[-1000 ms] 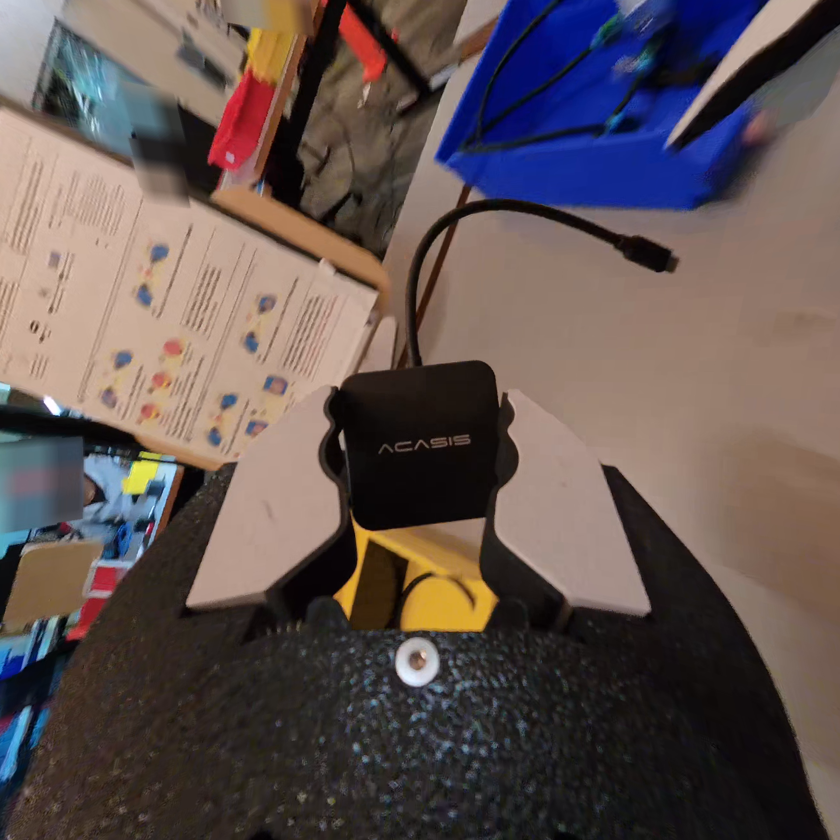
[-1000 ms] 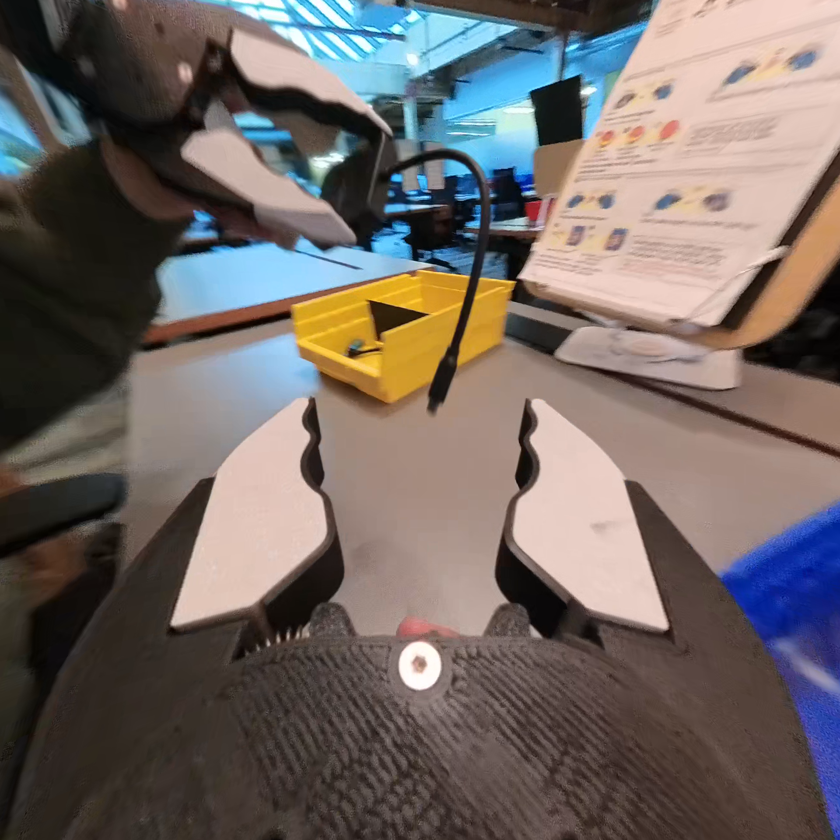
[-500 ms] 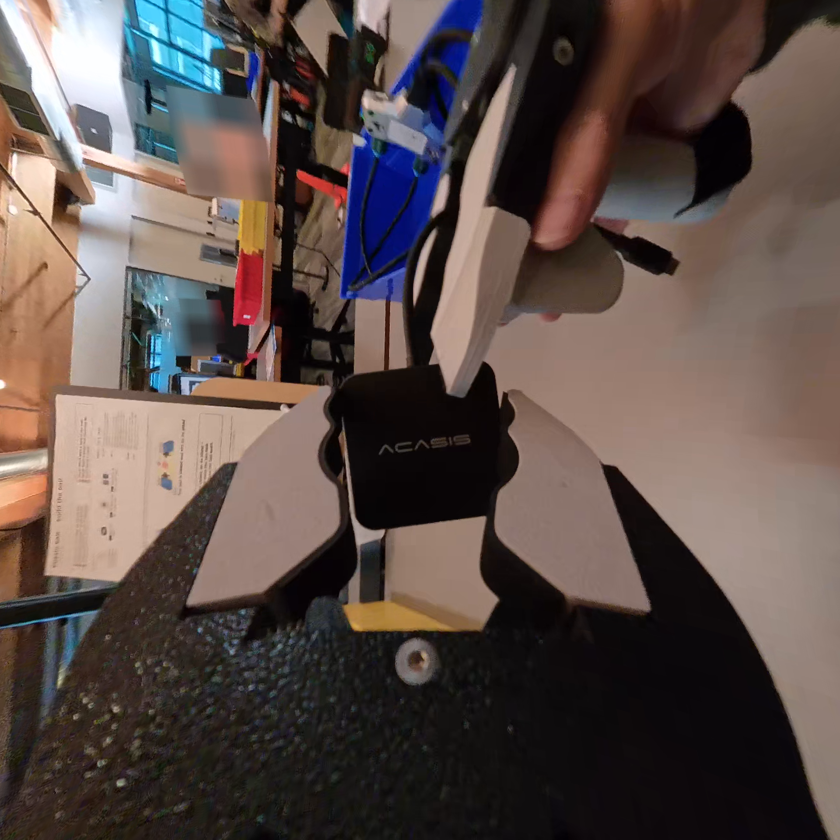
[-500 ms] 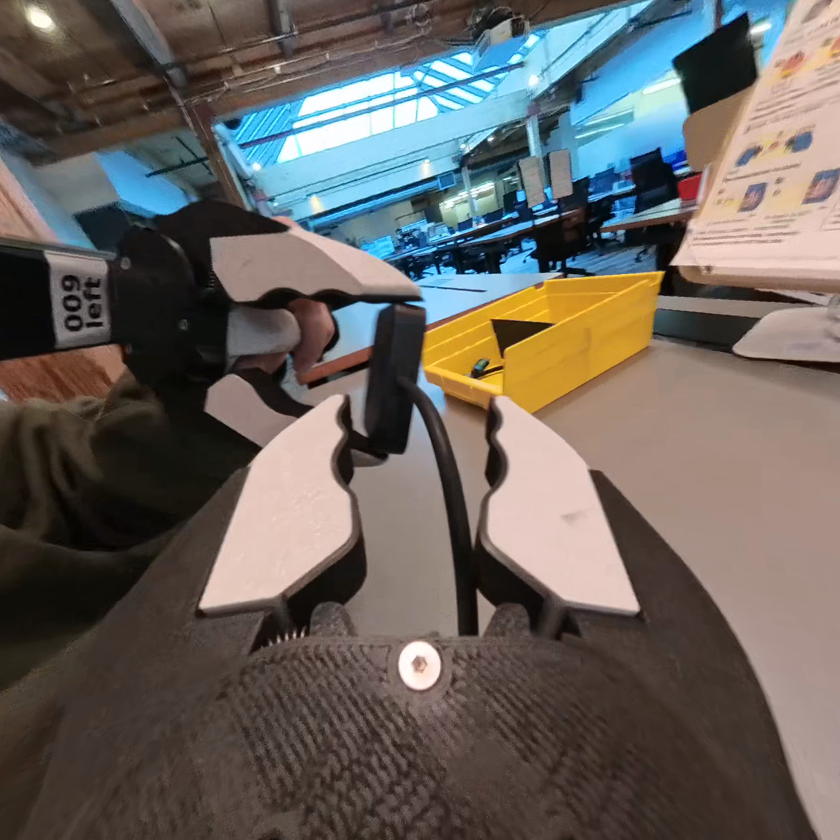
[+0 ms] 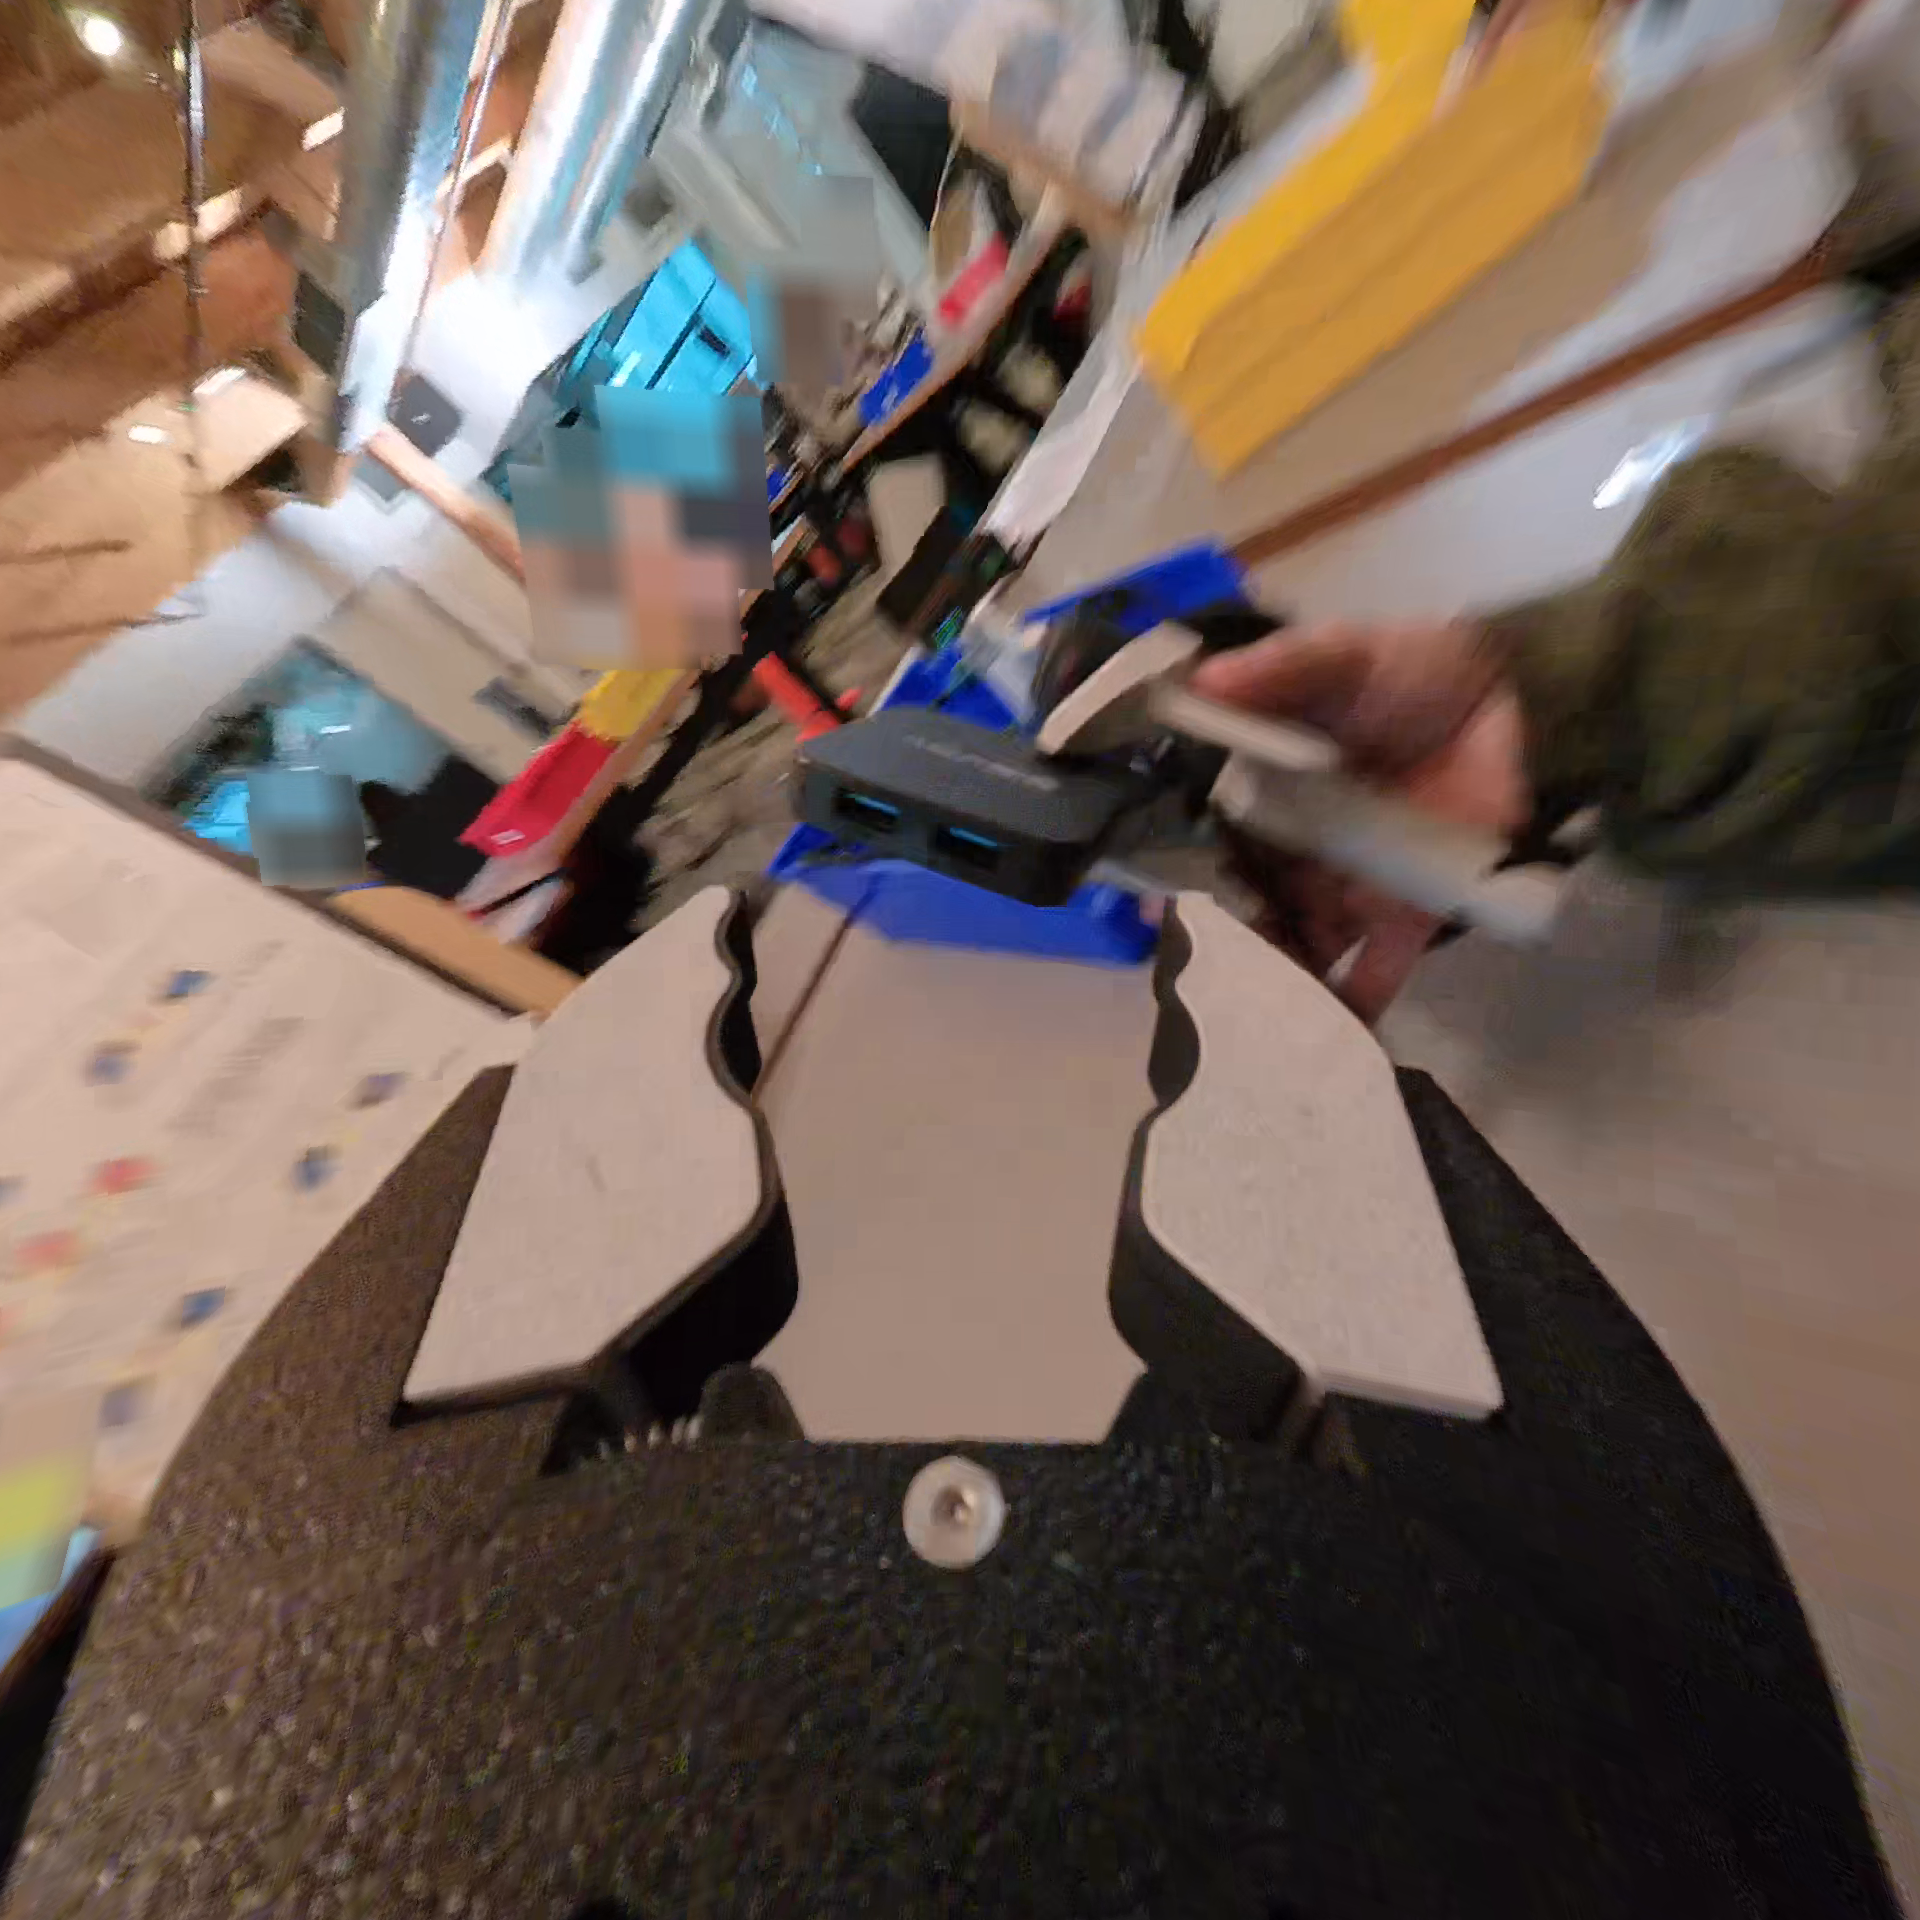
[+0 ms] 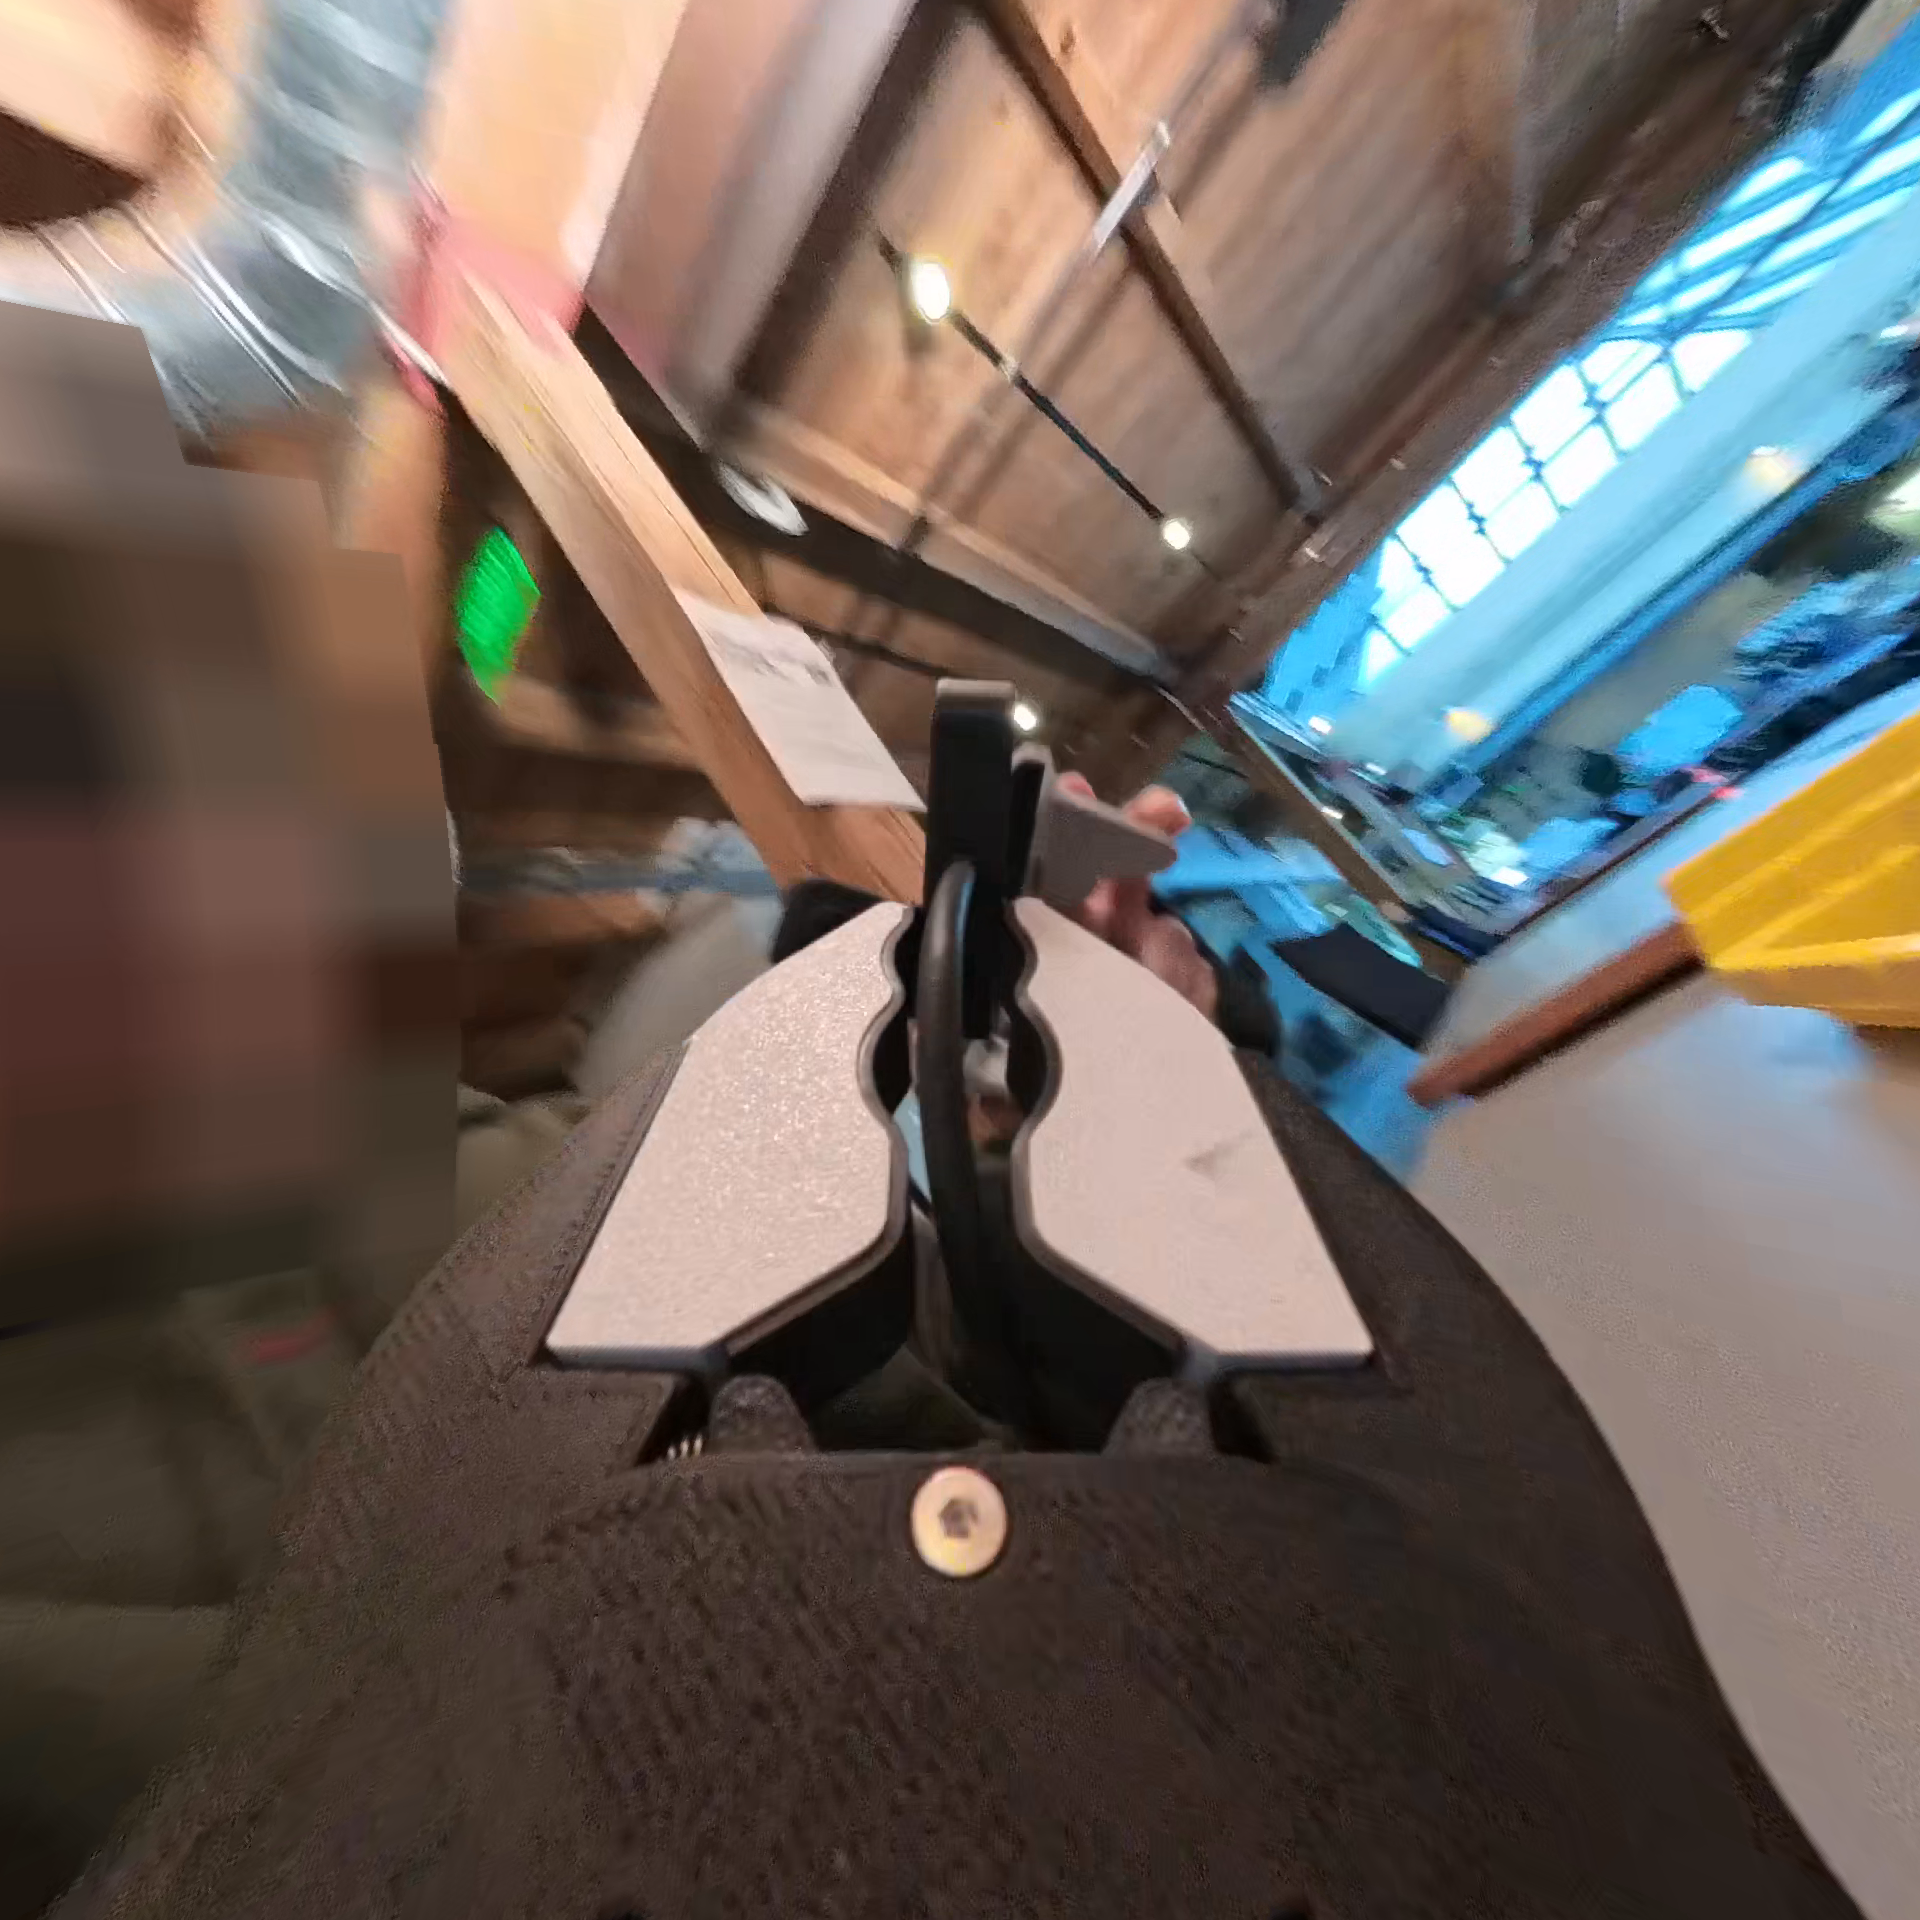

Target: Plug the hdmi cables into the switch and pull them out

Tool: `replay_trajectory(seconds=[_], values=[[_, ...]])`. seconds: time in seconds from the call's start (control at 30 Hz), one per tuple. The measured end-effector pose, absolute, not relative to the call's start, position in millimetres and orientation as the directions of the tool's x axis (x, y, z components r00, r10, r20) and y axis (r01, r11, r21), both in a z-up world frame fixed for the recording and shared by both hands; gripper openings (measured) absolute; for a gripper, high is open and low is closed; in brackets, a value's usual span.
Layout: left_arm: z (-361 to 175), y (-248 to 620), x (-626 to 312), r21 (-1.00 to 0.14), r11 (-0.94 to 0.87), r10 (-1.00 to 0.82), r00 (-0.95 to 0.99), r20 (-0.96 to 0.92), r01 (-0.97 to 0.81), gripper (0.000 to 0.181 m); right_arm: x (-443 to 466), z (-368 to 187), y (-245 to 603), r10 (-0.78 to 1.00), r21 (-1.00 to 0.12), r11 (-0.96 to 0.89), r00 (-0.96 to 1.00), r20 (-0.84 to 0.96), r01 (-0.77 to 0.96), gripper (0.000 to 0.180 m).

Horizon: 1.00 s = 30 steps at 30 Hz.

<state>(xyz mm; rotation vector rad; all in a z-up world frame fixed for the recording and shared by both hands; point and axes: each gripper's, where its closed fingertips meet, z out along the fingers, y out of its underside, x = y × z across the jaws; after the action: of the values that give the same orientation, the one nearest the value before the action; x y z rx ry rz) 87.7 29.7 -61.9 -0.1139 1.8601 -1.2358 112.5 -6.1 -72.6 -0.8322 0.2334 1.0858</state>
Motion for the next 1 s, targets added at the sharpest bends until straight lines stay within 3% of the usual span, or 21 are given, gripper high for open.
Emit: replay_trajectory(seconds=[0.07, 0.17, 0.57, 1.0], values=[[-56.5, 25.9, 83.8, -0.857, 0.390, -0.539, -0.671, -0.509, 0.337, 0.069, 122.5, -74.2, -10.3, 0.729, -0.382, 0.207, 0.402, -0.554, -0.901, 0.014], [-55.8, 30.3, 93.5, -0.855, 0.404, -0.562, -0.650, -0.512, 0.325, 0.072, 126.8, -76.8, -4.7, 0.731, -0.328, 0.210, 0.371, -0.573, -0.921, 0.014], [-61.1, 47.8, 105.3, -0.801, 0.516, -0.467, -0.684, -0.560, 0.303, 0.075, 110.8, -74.8, 18.1, 0.699, -0.254, 0.138, 0.275, -0.660, -0.957, 0.014], [-69.4, 46.8, 94.2, -0.775, 0.545, -0.408, -0.707, -0.578, 0.319, 0.066, 80.0, -76.7, 33.0, 0.672, -0.410, 0.054, 0.337, -0.660, -0.911, 0.014]])
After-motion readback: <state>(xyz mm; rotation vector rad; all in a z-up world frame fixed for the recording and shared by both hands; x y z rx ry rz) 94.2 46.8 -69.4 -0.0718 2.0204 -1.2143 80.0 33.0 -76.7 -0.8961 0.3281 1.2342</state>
